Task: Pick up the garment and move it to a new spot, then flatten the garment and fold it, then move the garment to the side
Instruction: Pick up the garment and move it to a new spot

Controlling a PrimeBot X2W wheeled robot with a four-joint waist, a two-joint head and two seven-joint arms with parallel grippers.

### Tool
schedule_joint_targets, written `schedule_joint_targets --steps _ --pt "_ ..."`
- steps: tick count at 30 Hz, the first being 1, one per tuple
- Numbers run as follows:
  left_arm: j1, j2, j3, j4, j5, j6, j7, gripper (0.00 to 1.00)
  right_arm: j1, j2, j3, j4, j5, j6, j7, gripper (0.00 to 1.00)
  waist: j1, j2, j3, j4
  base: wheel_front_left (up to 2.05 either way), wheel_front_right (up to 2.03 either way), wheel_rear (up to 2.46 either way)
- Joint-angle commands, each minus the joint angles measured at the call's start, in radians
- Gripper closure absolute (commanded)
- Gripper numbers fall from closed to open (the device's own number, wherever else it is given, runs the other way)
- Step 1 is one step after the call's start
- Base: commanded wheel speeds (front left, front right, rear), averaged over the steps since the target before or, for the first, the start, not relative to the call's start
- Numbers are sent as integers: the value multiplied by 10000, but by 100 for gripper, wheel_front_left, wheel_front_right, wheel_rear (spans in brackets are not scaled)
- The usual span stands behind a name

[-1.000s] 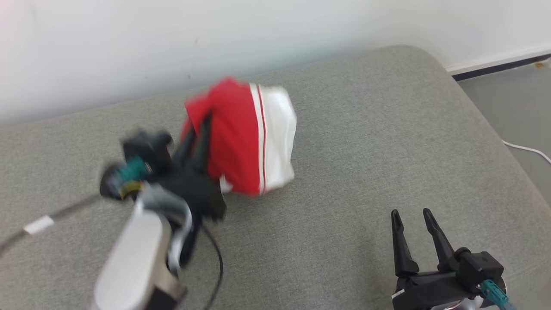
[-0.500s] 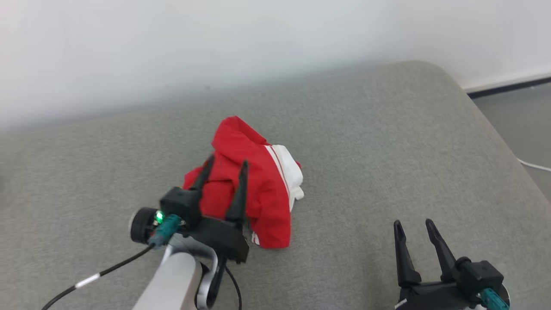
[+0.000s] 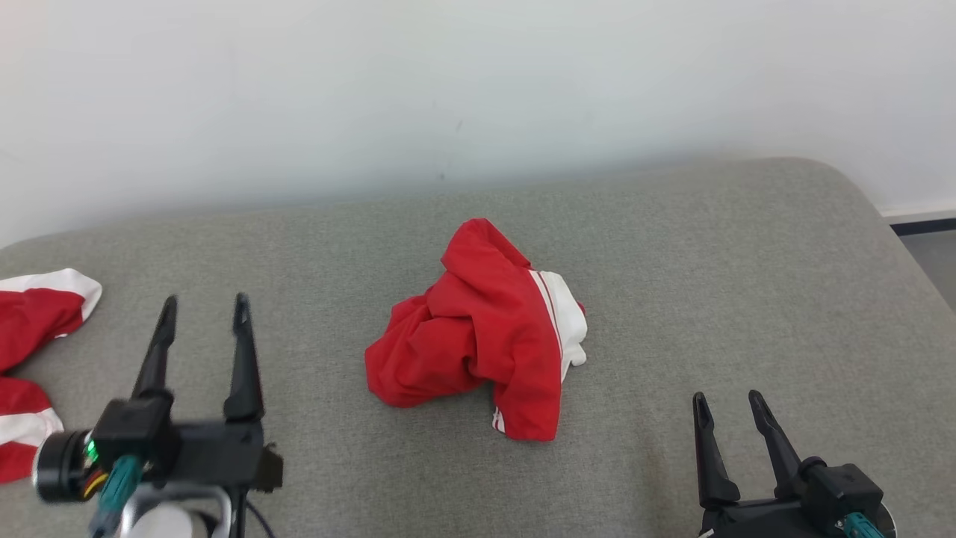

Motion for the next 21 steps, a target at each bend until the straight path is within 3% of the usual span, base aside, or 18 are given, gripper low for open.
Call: schedule_joint_targets --steps 1,9,21 --pt "309 6 81 -160 55 20 -29 0 86 8 -7 -35 -96 -21 -6 0 1 0 -105 153 0 0 0" --pt "2465 -128 1217 -1541 552 197 -32 0 171 8 27 -141 -145 -21 -6 0 1 0 -217 244 0 0 0" --pt "4091 -477 2012 -1950 1056 -686 -34 0 306 9 -165 -209 -183 -21 -6 0 1 0 -317 356 0 0 0"
